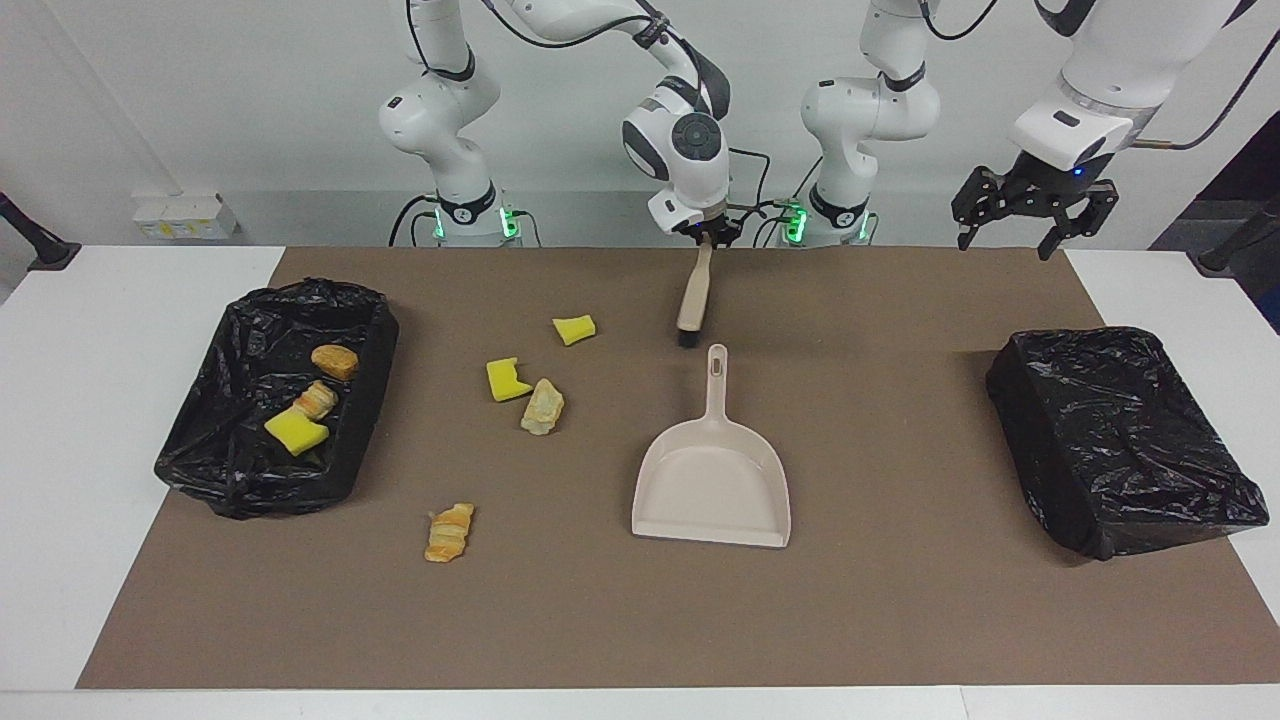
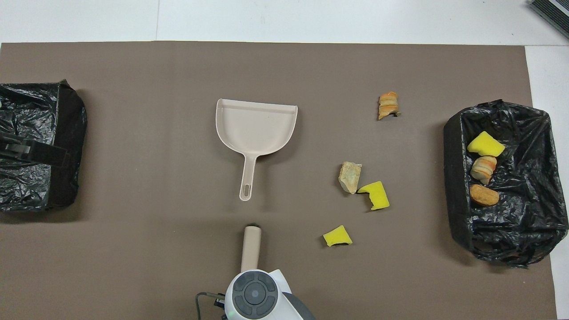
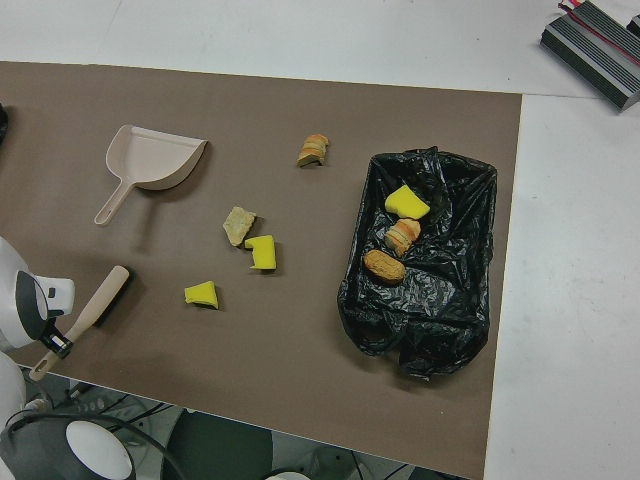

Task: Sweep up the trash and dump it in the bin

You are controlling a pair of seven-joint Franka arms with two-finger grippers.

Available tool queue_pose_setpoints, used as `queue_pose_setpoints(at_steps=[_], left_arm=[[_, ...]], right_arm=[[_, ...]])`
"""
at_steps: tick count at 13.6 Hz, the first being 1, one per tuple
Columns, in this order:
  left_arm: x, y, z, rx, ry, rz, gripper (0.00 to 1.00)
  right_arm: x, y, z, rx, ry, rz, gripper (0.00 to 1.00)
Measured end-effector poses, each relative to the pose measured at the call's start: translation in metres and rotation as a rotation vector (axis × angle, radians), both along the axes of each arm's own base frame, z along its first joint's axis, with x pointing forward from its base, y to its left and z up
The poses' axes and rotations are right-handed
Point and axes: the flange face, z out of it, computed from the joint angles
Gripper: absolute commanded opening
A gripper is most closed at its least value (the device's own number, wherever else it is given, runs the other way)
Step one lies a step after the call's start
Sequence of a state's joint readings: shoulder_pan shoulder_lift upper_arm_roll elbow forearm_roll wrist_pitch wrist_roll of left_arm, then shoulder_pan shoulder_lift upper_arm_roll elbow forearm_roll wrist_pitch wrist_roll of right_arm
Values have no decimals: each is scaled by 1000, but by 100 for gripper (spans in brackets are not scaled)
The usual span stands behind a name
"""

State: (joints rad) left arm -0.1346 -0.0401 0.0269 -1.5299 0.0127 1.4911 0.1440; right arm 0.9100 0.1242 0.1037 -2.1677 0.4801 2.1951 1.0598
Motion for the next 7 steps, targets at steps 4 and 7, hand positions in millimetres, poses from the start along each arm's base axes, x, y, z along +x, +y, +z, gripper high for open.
queue_pose_setpoints(at_steps=[4, 7], left_arm=[[0, 0, 0, 0, 0, 0, 100], [1, 1, -1, 1, 2, 2, 100]], right_arm=[[22, 0, 21, 37, -25, -34, 0], [52, -29, 53, 35, -3, -74, 0]])
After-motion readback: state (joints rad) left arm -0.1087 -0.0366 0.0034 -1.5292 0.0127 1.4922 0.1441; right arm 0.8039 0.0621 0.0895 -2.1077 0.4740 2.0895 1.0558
